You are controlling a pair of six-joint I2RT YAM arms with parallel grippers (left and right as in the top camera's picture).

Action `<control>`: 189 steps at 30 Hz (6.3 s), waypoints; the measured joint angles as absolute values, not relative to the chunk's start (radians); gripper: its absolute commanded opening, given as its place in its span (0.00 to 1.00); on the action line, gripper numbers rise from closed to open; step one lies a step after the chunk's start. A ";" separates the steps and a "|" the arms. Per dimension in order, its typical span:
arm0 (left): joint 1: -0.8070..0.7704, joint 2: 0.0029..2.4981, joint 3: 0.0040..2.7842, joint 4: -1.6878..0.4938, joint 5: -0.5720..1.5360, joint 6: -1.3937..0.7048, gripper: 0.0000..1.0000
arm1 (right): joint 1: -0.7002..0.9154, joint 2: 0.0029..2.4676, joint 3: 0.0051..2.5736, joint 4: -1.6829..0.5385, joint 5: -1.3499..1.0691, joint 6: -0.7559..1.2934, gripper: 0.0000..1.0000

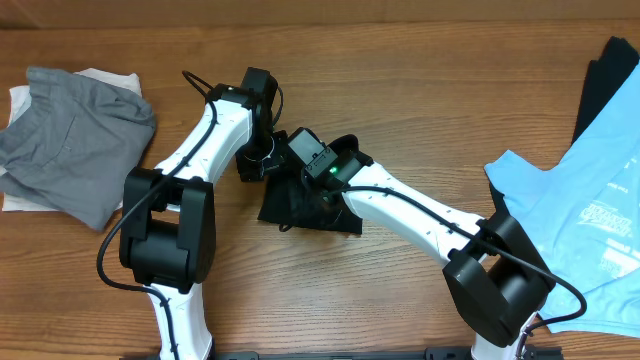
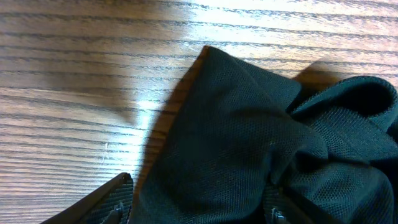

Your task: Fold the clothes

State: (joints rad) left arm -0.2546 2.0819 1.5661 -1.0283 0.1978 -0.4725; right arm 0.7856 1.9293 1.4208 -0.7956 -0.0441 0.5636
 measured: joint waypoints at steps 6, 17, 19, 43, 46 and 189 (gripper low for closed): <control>-0.255 2.082 1.566 -1.029 0.198 -0.472 0.70 | 0.731 1.911 1.419 -0.921 0.080 0.651 0.04; -0.255 2.082 1.566 -1.045 0.216 -0.472 0.70 | 0.571 1.850 1.418 -1.223 0.204 0.728 0.11; -0.255 2.082 1.566 -1.052 0.222 -0.472 0.69 | 0.571 1.850 1.418 -1.303 0.207 0.736 0.37; -0.255 1.910 1.574 -0.942 0.092 -0.568 0.80 | 0.550 1.848 1.506 -1.126 -0.090 0.509 0.28; -0.265 1.924 1.574 -0.908 0.094 -0.543 0.79 | 0.550 1.848 1.499 -1.091 -0.155 0.489 0.28; -0.122 2.194 1.690 -0.985 0.544 -0.078 0.04 | 0.309 1.776 1.481 -1.193 0.027 0.317 0.45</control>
State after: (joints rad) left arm -0.1219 2.1944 1.6901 -0.9848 0.5442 -0.0784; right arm 0.3092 1.7760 1.4811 -1.1934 0.0265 0.3172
